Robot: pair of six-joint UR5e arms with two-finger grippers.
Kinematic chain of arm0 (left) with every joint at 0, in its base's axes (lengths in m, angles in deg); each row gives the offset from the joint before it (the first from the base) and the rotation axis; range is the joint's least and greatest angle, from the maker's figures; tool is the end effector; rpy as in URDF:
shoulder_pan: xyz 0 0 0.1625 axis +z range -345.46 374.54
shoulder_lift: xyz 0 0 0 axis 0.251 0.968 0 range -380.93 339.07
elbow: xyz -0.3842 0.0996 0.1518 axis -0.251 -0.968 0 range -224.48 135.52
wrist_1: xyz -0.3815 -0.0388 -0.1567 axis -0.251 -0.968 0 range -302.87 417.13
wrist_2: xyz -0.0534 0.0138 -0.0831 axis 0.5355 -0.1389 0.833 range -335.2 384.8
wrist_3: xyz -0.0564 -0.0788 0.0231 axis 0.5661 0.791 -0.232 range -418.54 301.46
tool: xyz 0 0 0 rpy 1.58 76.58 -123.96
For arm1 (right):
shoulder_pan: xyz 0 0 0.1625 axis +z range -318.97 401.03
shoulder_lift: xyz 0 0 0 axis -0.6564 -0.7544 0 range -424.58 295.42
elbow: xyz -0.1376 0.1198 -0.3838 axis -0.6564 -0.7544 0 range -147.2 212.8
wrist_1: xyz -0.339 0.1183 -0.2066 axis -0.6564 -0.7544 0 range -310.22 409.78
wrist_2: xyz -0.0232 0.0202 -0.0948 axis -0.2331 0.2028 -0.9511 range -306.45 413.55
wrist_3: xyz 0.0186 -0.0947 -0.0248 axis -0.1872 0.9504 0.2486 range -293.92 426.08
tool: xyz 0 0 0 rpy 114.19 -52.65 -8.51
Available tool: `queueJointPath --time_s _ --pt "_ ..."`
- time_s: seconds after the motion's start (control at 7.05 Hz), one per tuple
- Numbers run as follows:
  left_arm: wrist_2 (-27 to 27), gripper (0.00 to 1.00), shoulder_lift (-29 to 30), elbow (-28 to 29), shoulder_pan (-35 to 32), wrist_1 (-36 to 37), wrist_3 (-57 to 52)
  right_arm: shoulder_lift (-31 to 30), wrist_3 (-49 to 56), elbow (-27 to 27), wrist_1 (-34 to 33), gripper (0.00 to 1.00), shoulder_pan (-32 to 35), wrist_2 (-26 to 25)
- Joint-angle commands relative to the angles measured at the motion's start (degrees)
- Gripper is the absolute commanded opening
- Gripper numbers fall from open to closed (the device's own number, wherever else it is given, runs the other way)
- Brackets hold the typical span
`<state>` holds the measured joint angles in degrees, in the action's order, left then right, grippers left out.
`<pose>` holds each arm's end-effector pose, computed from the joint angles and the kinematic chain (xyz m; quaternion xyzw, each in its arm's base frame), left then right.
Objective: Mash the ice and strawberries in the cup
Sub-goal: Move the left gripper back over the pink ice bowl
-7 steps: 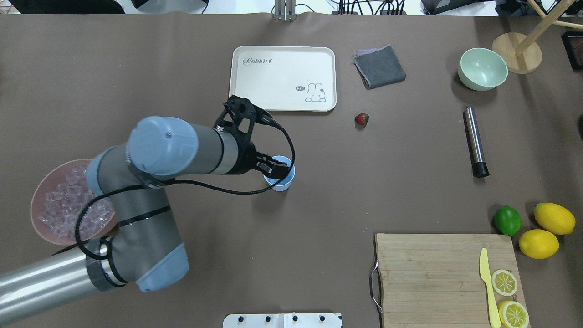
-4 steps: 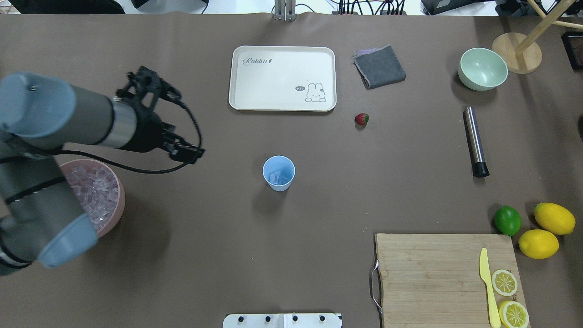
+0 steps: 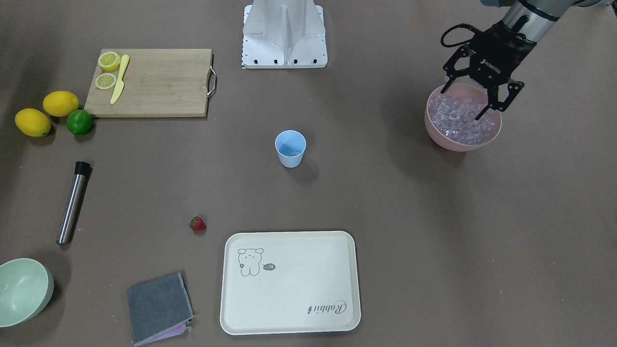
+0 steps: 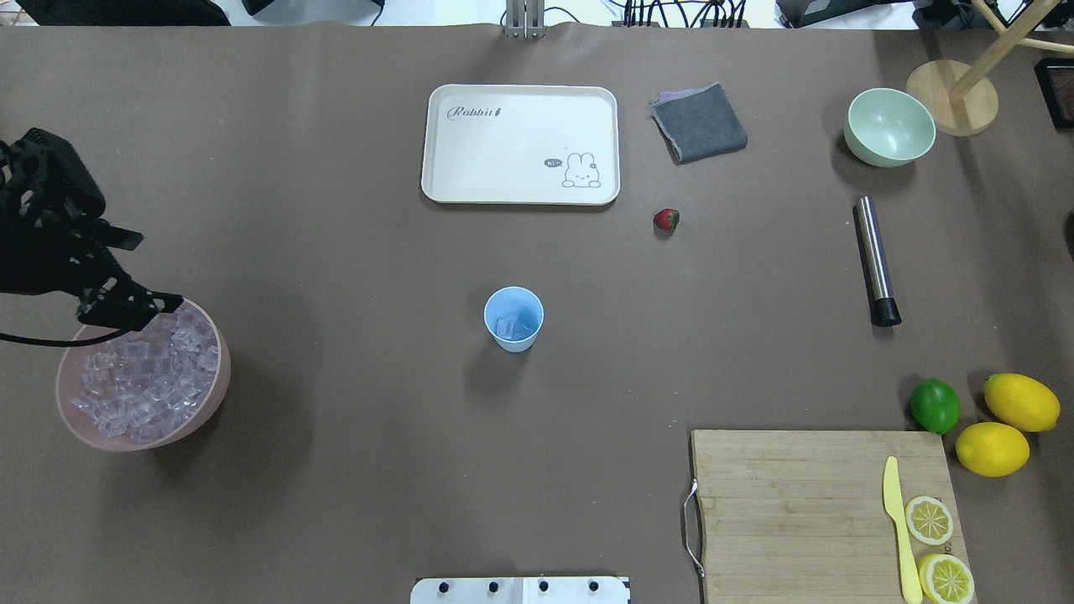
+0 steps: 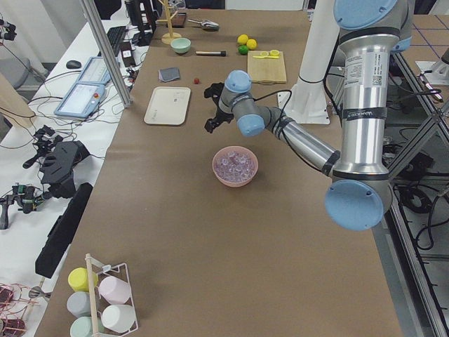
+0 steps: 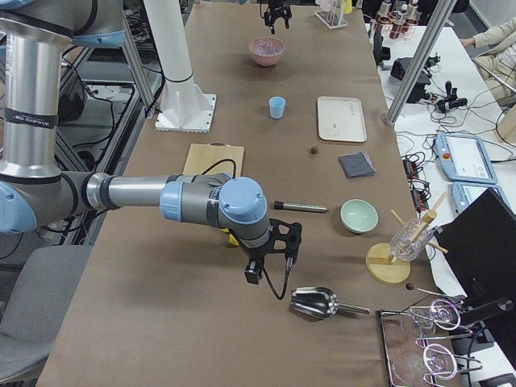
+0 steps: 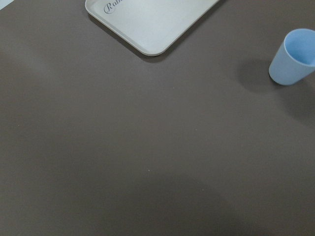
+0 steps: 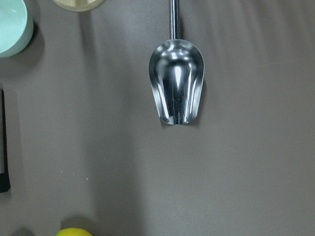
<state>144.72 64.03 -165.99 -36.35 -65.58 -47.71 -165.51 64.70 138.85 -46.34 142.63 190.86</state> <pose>0.2120 -0.3934 0.3695 0.3377 0.4049 0.3289 0.7835 0.1409 -0.3882 0.6139 0.0278 -0.4003 0.1070 0.9097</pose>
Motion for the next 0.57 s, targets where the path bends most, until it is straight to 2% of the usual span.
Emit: queueJointPath --time_s 0.0,0.43 --pt "0.4 0.98 -7.6 4.9 0.3 -10.6 -1.7 -0.1 -0.2 -0.3 0.0 1.0 0.0 0.1" --pt "1.2 0.98 -12.6 5.7 0.4 -11.3 -1.8 0.0 0.2 -1.9 0.1 1.0 0.0 0.0"
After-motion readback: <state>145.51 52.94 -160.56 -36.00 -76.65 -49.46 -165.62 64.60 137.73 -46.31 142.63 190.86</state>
